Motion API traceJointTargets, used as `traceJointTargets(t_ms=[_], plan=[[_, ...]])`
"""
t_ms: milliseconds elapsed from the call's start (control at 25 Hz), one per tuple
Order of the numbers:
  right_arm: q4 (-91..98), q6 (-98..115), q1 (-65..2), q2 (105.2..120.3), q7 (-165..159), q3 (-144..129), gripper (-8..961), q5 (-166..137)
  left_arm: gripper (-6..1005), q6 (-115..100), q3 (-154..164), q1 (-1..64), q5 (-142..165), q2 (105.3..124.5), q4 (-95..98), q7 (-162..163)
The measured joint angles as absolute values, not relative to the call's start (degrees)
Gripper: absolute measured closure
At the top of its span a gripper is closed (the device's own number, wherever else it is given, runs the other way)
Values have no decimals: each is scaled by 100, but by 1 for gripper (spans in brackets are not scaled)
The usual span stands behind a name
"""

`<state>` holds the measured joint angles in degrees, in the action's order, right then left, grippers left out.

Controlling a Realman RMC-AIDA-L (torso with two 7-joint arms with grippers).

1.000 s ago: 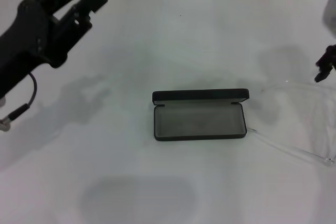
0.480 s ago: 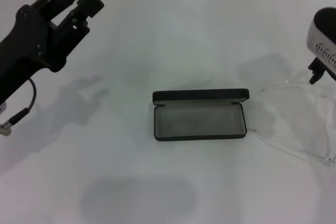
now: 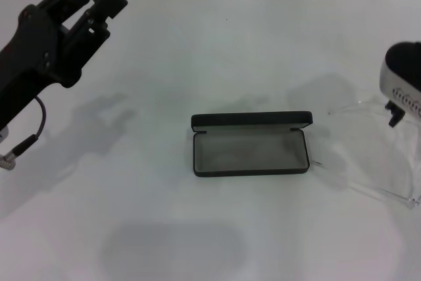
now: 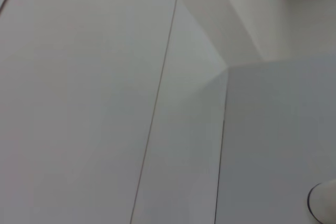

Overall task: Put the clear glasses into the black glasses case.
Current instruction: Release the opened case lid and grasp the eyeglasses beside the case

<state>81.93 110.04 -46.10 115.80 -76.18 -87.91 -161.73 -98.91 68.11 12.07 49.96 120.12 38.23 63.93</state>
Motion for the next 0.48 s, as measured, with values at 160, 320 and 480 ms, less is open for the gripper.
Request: traceJointTargets(t_ms=[160,320,480], plan=[[8205,11128,-4546,11590,-7648,-8954,258,-16091,638,-9892,6811,1225,4991,12014,3697,6375],[8207,11280,-4490,11596,-7716,-9061,258,-16083,642,-9894,6812,1229,4991,12018,3618,6324],[8209,11364,-4450,11598,-7754,-9076,259,-16080,646,-9896,6812,1232,4991,12016,3594,6320]])
